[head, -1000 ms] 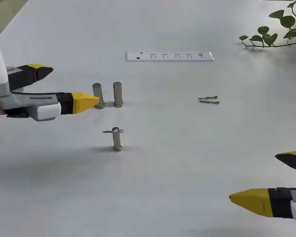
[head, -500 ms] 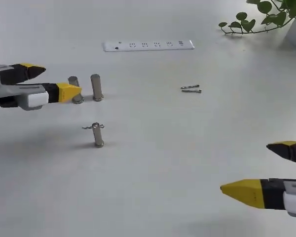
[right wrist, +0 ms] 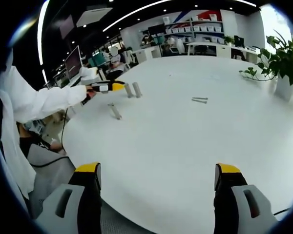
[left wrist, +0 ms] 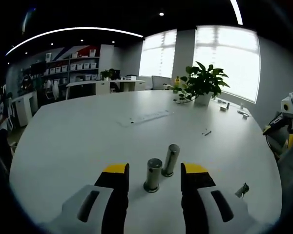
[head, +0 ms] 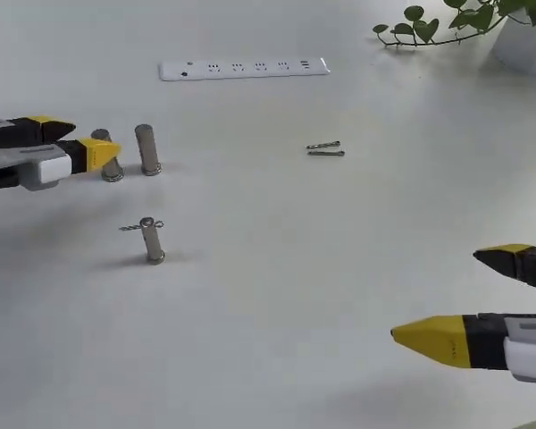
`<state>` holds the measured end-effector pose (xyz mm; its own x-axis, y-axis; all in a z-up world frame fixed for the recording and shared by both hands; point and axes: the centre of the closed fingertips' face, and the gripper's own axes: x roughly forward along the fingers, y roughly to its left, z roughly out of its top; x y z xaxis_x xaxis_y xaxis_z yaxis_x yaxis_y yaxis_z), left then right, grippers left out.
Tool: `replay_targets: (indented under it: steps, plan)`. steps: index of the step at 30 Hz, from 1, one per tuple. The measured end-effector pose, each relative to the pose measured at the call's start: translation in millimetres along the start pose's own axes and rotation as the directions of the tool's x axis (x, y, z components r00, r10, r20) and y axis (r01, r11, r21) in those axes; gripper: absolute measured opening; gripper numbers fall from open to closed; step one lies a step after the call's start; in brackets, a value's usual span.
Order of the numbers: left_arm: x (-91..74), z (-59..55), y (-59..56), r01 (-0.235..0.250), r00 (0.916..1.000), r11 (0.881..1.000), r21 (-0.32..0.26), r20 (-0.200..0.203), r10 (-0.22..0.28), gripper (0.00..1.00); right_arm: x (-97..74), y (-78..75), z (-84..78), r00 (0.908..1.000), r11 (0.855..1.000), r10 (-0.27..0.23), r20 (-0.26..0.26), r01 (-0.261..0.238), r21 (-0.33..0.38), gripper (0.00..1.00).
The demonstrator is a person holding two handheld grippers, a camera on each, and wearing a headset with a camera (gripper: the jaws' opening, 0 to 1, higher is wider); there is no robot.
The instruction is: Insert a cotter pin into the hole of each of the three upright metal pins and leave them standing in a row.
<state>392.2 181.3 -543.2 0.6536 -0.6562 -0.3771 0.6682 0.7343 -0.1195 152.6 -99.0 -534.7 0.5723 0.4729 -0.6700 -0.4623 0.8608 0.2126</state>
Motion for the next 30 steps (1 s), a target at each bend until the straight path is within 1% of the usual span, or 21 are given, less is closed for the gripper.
replay_targets:
  steps: [4, 6, 10, 13, 14, 17, 18, 21, 27, 30]
  plan:
    - [5.3, -3.7, -1.1, 0.006, 0.9999, 1.0, 0.028, -0.014, -0.006, 0.35, 0.9, 0.4, -2.1, 1.0, 1.0, -0.002, -0.006, 0.002, 0.002, 0.94]
    - [7.7, -5.1, 0.6, -0.002, 0.9999, 1.0, 0.028, -0.016, 0.002, 0.31, 1.2, 0.4, -2.1, 1.0, 1.0, -0.004, -0.007, 0.004, 0.003, 0.94]
    - [11.8, -5.4, 0.4, 0.001, 0.9999, 0.999, 0.033, -0.012, 0.0, 0.23, 1.6, 0.5, -1.8, 0.9999, 1.0, -0.004, -0.01, 0.004, 0.002, 0.94]
    - [13.8, -6.7, 1.6, -0.005, 0.9999, 0.999, 0.032, -0.014, 0.005, 0.19, 1.6, 0.2, -1.3, 0.9999, 1.0, -0.005, -0.01, 0.005, 0.003, 0.94]
    - [14.6, -7.4, 0.8, -0.001, 0.9999, 0.999, 0.035, -0.016, 0.002, 0.19, 1.7, 0.1, -1.3, 0.9999, 1.0, -0.005, -0.01, 0.005, 0.003, 0.94]
    - [16.0, -9.2, -0.1, 0.001, 0.9998, 0.999, 0.04, -0.019, 0.0, 0.12, 2.1, 0.1, -2.0, 0.9999, 1.0, -0.006, -0.012, 0.006, 0.004, 0.93]
    - [17.0, -8.7, -2.8, 0.006, 0.9998, 0.999, 0.046, -0.021, -0.005, 0.11, 2.5, 0.1, -1.9, 0.9999, 1.0, -0.006, -0.014, 0.006, 0.004, 0.93]
    - [16.9, -8.5, -3.5, 0.008, 0.9997, 0.998, 0.067, -0.022, -0.006, 0.11, 3.1, 0.9, -1.9, 0.9999, 1.0, -0.003, -0.014, 0.003, 0.002, 0.93]
    - [15.5, -8.2, -4.2, 0.011, 0.9998, 0.997, 0.072, -0.017, -0.009, 0.1, 4.0, 1.9, -2.3, 0.9999, 1.0, 0.002, -0.013, -0.002, 0.0, 0.92]
    - [14.9, -8.3, -4.7, 0.007, 0.9998, 0.997, 0.072, -0.021, -0.005, 0.1, 3.5, 2.0, -1.8, 0.9999, 1.0, 0.003, -0.01, -0.003, -0.002, 0.92]
